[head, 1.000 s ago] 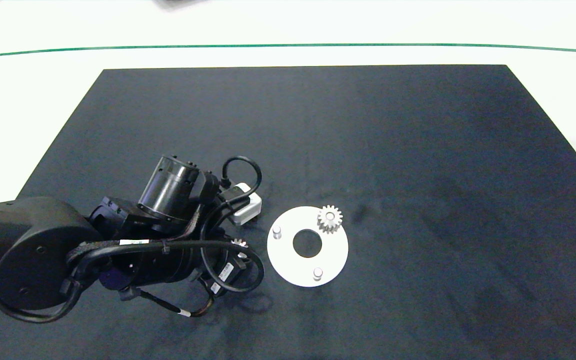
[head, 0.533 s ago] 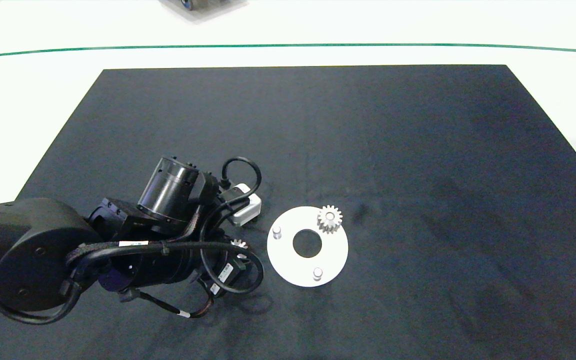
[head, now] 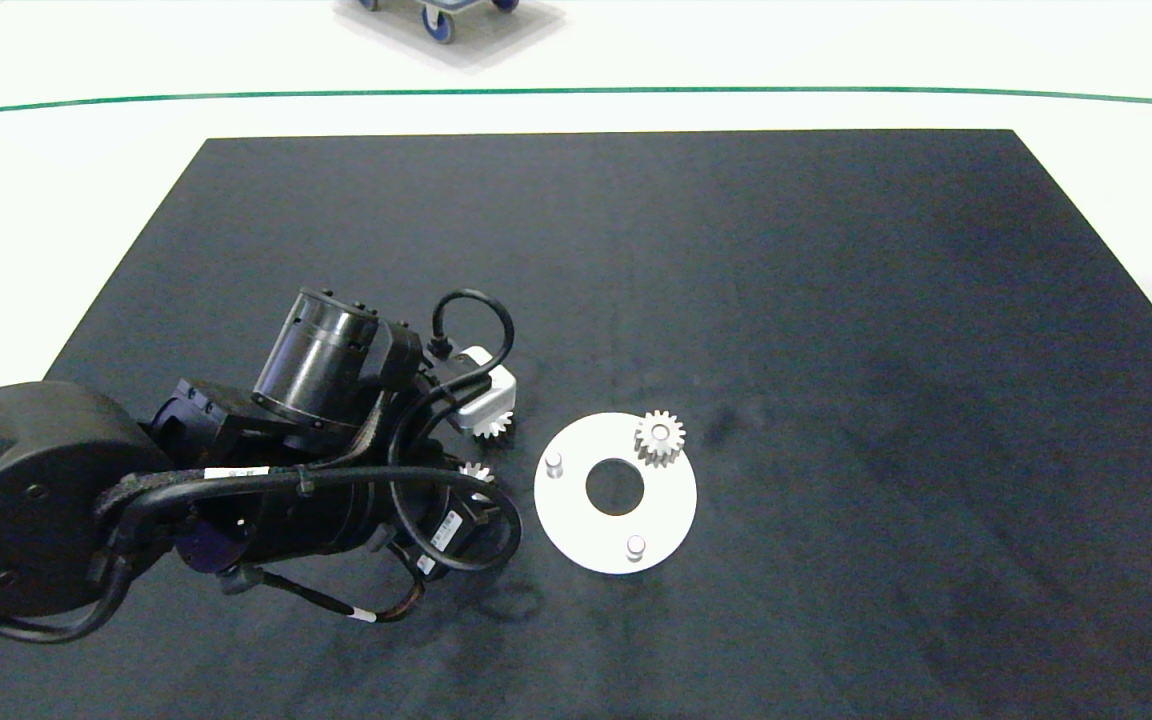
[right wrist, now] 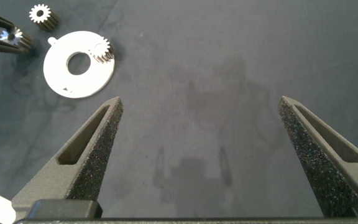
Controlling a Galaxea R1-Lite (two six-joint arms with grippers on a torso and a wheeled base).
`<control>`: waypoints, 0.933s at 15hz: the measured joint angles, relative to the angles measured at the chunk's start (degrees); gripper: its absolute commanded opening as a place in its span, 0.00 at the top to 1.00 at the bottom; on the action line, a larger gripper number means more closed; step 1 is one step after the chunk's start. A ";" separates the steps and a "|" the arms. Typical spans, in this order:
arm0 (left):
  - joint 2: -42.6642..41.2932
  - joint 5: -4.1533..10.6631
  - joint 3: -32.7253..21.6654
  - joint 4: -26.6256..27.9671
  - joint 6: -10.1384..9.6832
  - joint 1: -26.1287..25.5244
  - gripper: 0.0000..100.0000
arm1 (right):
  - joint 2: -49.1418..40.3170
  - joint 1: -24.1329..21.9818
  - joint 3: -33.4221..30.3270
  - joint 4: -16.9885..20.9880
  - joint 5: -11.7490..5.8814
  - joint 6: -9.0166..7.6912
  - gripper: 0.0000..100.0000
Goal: Install three planetary gears onto the carrier pins
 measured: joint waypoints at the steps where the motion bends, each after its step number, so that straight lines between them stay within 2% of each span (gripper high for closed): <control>1: -0.61 0.05 -0.01 0.07 0.04 -0.13 0.78 | 0.00 0.00 0.00 -0.02 0.00 0.01 0.00; 3: -2.10 0.11 -0.06 0.52 0.04 -0.77 0.78 | 0.00 0.00 0.00 0.00 0.00 0.01 0.00; 6: -4.55 0.55 -0.59 3.74 0.00 -4.71 0.78 | 0.00 0.00 0.02 0.00 0.00 0.00 0.00; 10: -6.38 3.04 -1.79 5.07 -0.30 -10.78 0.78 | 0.00 -0.05 0.09 -0.02 0.02 -0.02 0.00; 14: -6.90 3.17 -1.90 4.79 -0.41 -15.48 0.78 | -0.13 -0.05 0.06 -0.02 -0.04 -0.20 0.00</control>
